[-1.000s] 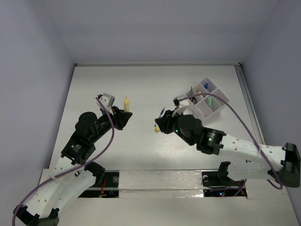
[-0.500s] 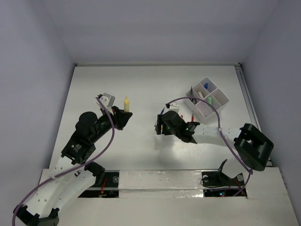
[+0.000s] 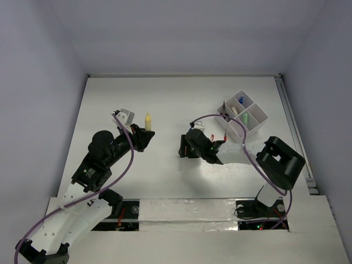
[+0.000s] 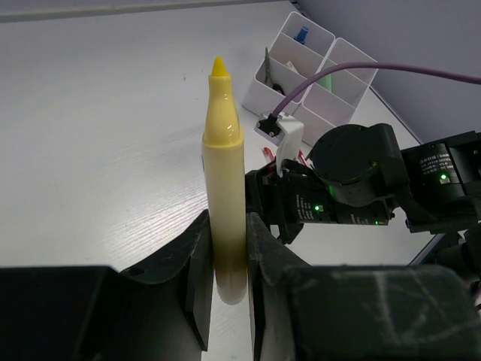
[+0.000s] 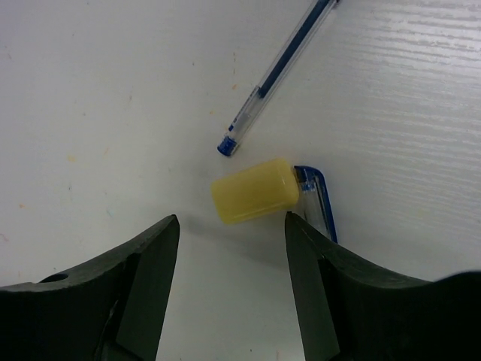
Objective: Sort the stationery into containers
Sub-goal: Pick up the pen cap from the center of the board.
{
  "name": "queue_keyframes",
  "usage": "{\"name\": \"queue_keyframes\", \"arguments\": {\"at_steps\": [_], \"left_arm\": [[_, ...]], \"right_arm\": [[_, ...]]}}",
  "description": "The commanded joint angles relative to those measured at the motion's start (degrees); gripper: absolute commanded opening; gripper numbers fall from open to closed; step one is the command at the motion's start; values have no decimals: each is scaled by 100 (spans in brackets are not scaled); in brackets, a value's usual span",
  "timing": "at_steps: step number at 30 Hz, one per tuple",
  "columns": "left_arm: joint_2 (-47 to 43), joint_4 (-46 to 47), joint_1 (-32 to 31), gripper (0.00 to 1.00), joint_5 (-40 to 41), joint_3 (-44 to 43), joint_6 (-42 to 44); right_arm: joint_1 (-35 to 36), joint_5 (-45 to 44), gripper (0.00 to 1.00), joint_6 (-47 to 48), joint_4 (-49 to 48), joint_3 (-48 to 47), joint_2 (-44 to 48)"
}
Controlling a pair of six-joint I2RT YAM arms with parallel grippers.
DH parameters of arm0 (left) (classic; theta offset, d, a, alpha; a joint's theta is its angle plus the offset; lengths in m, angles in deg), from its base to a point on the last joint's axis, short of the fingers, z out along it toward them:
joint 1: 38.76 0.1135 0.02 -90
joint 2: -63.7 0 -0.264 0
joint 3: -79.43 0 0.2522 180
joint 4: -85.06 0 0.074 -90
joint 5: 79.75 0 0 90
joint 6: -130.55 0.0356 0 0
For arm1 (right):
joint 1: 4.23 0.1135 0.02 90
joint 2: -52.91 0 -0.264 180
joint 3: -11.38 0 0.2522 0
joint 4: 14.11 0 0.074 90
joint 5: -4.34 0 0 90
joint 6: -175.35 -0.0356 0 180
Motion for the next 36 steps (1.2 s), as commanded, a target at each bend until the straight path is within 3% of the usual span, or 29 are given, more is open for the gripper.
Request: {"name": "queue_keyframes", "arguments": {"at_steps": [1, 9, 17, 27, 36], "left_arm": [[-67, 250, 31, 0, -14, -45, 59], [-49, 259, 31, 0, -23, -45, 59], [-40, 259, 31, 0, -23, -45, 59], [-5, 267, 31, 0, -23, -54, 59], [-5, 259, 31, 0, -14, -45, 68]], "right_arm": [[-51, -196, 64, -32, -163, -349, -196], [-104, -557, 62, 187, 487, -841, -557], [-104, -733, 50, 424, 944, -1061, -811], [-104, -619, 46, 829, 1550, -1500, -1093], [2, -663, 49, 1058, 2017, -1782, -1225]]}}
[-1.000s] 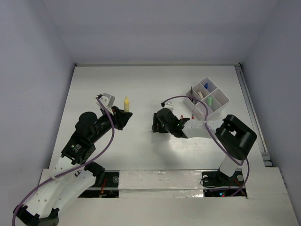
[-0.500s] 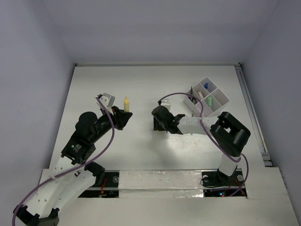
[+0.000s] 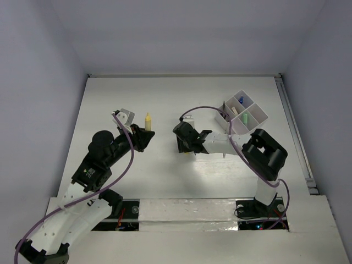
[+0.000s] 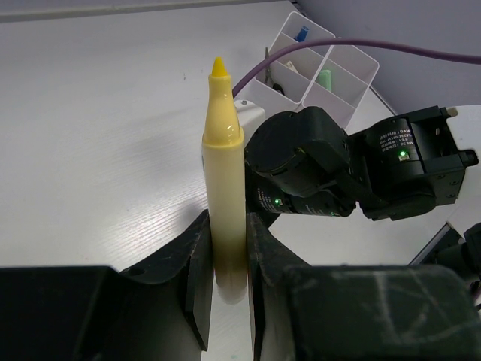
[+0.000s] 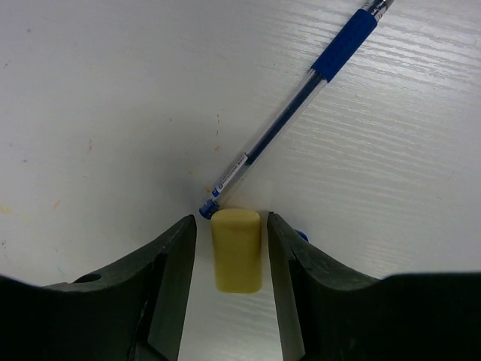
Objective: Sort the stationery into containers
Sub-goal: Pick up the pen cap from the center of the board.
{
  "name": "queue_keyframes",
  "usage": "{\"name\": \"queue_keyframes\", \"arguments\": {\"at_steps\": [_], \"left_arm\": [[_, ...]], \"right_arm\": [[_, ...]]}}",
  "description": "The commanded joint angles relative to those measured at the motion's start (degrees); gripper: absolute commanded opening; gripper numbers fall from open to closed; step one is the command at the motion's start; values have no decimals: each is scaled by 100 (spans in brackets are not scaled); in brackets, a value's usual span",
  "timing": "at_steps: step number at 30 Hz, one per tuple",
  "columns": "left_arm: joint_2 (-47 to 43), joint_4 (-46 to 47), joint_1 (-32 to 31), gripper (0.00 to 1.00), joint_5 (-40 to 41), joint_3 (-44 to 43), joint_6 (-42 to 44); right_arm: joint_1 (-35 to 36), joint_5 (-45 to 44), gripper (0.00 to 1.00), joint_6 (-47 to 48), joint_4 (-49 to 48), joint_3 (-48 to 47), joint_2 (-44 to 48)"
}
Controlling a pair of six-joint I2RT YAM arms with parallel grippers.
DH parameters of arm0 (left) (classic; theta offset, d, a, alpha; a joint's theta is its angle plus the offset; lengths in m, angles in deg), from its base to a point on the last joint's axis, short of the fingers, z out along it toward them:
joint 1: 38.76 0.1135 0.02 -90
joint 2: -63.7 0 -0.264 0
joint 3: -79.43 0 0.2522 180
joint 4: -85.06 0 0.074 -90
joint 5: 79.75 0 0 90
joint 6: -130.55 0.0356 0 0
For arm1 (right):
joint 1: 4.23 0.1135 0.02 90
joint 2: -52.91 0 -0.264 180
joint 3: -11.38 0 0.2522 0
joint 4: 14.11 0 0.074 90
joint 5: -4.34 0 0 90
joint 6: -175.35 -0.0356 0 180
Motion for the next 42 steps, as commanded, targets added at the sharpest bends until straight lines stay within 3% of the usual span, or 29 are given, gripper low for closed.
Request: {"name": "queue_keyframes", "arguments": {"at_steps": [1, 6, 13, 24, 29, 38, 42], "left_arm": [[-7, 259, 31, 0, -14, -53, 66], [-7, 259, 31, 0, -14, -54, 66], [10, 259, 31, 0, -23, -54, 66], [10, 259, 31, 0, -31, -54, 66], [19, 259, 31, 0, -31, -54, 66], [72, 259, 31, 0, -58, -54, 66], [89, 259, 31, 0, -58, -54, 66]], "right_arm": [[26, -12, 49, 194, 472, -112, -149], [79, -46, 41, 353, 875, -455, -369], [131, 15, 40, 397, 1069, -560, -422], [184, 164, 28, 406, 1184, -517, -290], [184, 217, 15, 379, 1123, -394, -45], [290, 261, 13, 432, 1026, -200, 518], [342, 261, 7, 458, 1000, -148, 738]]}}
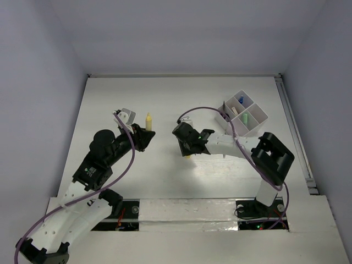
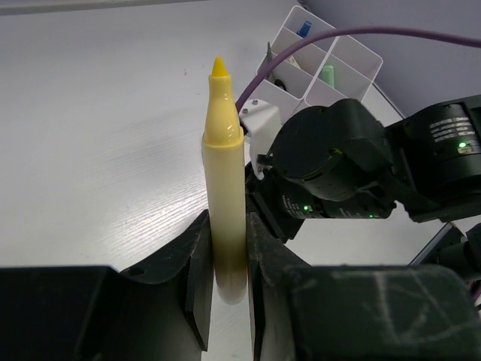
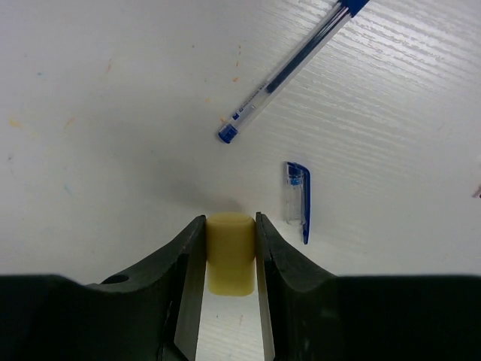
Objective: Sort the stationery into containers
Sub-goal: Pick up the pen cap from the center of the board, then close the pen cap on the pen.
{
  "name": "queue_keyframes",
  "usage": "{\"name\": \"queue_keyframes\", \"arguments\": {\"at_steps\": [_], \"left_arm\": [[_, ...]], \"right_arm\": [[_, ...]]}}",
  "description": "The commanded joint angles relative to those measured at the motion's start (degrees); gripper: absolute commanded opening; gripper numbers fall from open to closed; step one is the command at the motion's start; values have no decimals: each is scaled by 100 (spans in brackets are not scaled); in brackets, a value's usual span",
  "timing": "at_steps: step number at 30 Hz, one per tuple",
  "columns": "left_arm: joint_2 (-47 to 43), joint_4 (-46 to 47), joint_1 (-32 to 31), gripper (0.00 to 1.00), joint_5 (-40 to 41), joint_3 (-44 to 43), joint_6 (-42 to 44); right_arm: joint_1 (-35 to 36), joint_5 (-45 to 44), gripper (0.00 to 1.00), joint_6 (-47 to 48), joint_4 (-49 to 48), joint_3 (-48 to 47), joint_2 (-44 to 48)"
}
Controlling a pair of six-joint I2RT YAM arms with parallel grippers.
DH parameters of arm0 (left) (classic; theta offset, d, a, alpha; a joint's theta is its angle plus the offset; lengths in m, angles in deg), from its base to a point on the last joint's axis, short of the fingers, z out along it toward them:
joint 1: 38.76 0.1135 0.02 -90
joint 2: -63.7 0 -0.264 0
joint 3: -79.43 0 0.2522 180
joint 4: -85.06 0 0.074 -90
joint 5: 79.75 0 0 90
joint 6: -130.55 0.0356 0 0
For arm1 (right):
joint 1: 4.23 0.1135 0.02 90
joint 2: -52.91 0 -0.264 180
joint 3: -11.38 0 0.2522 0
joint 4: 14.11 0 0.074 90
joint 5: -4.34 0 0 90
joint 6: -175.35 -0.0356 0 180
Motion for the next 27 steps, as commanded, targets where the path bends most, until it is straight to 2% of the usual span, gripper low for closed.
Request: {"name": "queue_keyframes", "arguments": {"at_steps": [1, 6, 13, 21, 27], "left_arm": [[2, 267, 31, 0, -56, -54, 66], [28, 285, 31, 0, -126, -54, 66], [46, 285, 31, 0, -117, -45, 66], [169, 364, 31, 0, -416, -36, 75], [257, 382, 31, 0, -530, -27, 75]], "right_arm": [[87, 18, 6, 93, -45, 71, 419], [192, -25, 0, 137, -676, 159, 1384], [306, -280, 0, 85, -2224, 274, 2774], [411, -517, 0, -3, -3918, -34, 2731], [526, -606, 0, -21, -4694, -358, 2380]]}}
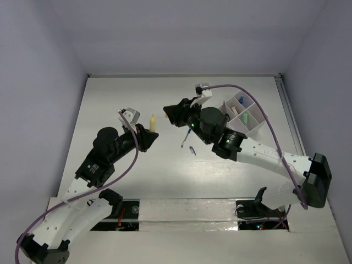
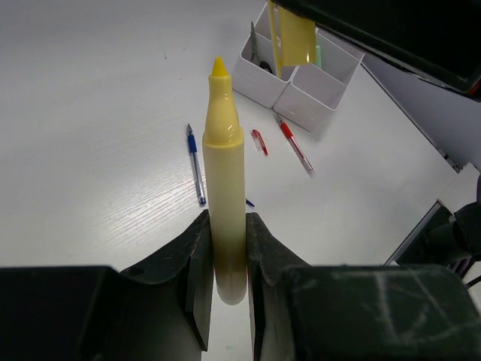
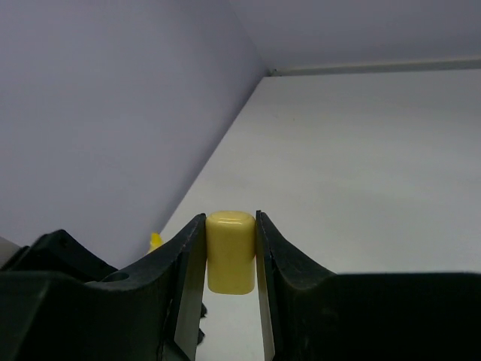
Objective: Sort the stationery into containers
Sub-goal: Close the pen cap on the pen.
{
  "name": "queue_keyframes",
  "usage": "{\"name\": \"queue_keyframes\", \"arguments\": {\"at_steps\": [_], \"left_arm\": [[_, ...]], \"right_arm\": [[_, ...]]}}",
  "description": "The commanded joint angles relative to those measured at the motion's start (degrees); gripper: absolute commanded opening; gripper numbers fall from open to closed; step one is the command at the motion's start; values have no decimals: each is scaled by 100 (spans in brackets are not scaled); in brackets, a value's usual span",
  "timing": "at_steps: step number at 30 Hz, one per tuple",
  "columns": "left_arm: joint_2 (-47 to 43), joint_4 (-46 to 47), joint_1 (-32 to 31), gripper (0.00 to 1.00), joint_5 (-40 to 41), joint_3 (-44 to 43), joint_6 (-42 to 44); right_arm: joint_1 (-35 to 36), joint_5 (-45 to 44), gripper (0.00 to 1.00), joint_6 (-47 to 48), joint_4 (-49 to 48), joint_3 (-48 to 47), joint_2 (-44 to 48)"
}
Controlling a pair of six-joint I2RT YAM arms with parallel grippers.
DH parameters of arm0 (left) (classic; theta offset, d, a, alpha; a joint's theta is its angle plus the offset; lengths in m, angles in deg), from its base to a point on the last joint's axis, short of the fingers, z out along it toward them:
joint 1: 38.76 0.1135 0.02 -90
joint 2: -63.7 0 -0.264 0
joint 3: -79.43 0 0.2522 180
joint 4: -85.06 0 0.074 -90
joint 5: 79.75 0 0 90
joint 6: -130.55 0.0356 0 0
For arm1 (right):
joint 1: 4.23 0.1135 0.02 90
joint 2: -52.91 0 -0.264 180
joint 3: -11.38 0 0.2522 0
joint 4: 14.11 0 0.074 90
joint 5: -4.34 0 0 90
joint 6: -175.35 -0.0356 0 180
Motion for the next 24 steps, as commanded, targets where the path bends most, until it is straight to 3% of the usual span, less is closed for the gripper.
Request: {"name": "queue_keyframes", "arguments": {"at_steps": [1, 9, 24], "left_arm": [[29, 351, 31, 0, -191, -36, 55], [47, 360, 31, 0, -279, -27, 55], [-14, 360, 31, 0, -209, -36, 46]], "right_arm": [[144, -204, 0, -30, -1066, -475, -132], [319, -195, 0, 146, -1752, -581, -492], [425, -221, 0, 242, -1533, -730, -756]]}}
